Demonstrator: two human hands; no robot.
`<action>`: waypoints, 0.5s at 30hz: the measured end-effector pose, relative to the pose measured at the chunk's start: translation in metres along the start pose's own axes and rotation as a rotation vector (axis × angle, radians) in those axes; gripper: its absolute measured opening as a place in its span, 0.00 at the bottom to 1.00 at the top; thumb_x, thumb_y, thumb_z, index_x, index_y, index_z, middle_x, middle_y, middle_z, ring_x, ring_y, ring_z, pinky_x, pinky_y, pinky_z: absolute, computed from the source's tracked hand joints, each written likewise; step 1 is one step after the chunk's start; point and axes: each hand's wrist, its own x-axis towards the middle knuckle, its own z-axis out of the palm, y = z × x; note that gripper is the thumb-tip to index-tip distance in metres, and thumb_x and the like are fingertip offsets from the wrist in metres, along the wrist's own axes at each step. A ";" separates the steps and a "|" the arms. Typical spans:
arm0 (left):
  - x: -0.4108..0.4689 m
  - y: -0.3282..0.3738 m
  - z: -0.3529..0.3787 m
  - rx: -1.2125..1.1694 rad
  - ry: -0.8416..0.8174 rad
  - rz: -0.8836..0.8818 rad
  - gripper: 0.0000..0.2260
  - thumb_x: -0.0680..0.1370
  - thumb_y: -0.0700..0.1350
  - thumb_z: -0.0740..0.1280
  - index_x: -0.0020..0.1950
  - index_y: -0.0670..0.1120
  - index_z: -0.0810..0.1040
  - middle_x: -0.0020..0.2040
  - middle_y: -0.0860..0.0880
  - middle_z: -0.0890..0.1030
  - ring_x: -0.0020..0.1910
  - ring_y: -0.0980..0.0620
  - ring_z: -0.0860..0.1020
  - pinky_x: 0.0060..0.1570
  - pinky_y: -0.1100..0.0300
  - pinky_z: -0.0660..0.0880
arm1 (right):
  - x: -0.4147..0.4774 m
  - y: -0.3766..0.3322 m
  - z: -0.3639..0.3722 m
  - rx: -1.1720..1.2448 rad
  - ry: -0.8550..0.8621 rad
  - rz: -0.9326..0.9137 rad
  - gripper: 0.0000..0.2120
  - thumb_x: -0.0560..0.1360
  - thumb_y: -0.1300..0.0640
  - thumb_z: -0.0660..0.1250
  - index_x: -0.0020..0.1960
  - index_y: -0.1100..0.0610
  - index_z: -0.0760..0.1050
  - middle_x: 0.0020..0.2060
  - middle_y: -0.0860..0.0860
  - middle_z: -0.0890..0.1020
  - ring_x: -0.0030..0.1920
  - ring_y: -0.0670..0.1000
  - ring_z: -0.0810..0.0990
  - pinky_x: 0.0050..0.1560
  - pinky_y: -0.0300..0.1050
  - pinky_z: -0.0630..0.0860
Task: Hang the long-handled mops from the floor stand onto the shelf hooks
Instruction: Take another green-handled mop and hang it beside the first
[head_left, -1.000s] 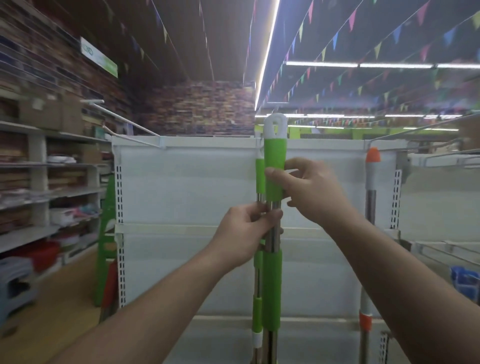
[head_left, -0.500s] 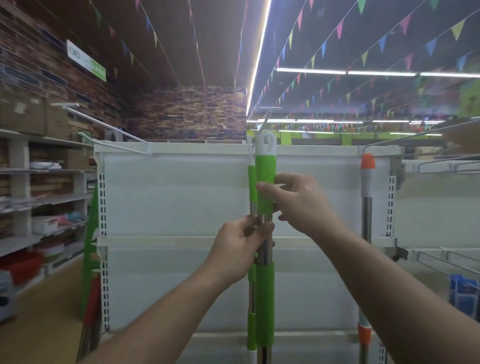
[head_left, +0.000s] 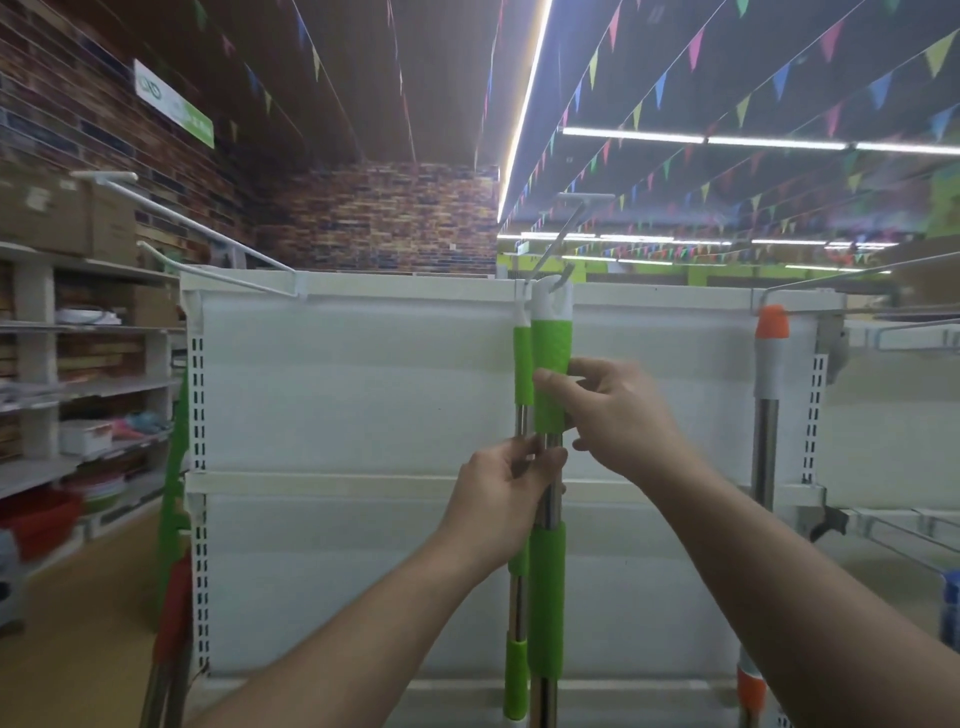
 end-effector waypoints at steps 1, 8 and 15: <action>0.004 -0.004 0.000 0.004 0.007 -0.001 0.12 0.71 0.65 0.68 0.45 0.59 0.84 0.36 0.50 0.85 0.40 0.39 0.85 0.48 0.34 0.83 | 0.004 0.003 0.002 -0.005 0.004 0.002 0.11 0.79 0.46 0.70 0.50 0.51 0.86 0.39 0.52 0.89 0.43 0.55 0.88 0.50 0.62 0.84; 0.028 -0.024 0.000 0.037 0.085 -0.031 0.17 0.69 0.63 0.70 0.47 0.52 0.77 0.38 0.49 0.88 0.40 0.42 0.86 0.47 0.36 0.83 | 0.033 0.023 0.017 -0.040 0.032 0.044 0.16 0.77 0.44 0.71 0.56 0.55 0.83 0.44 0.53 0.89 0.47 0.55 0.88 0.53 0.61 0.84; 0.054 -0.043 -0.006 0.186 0.098 -0.050 0.10 0.76 0.52 0.74 0.45 0.49 0.76 0.44 0.48 0.88 0.45 0.45 0.87 0.51 0.42 0.83 | 0.057 0.037 0.030 -0.035 0.041 0.115 0.16 0.76 0.43 0.73 0.54 0.55 0.79 0.43 0.53 0.88 0.42 0.55 0.88 0.39 0.57 0.86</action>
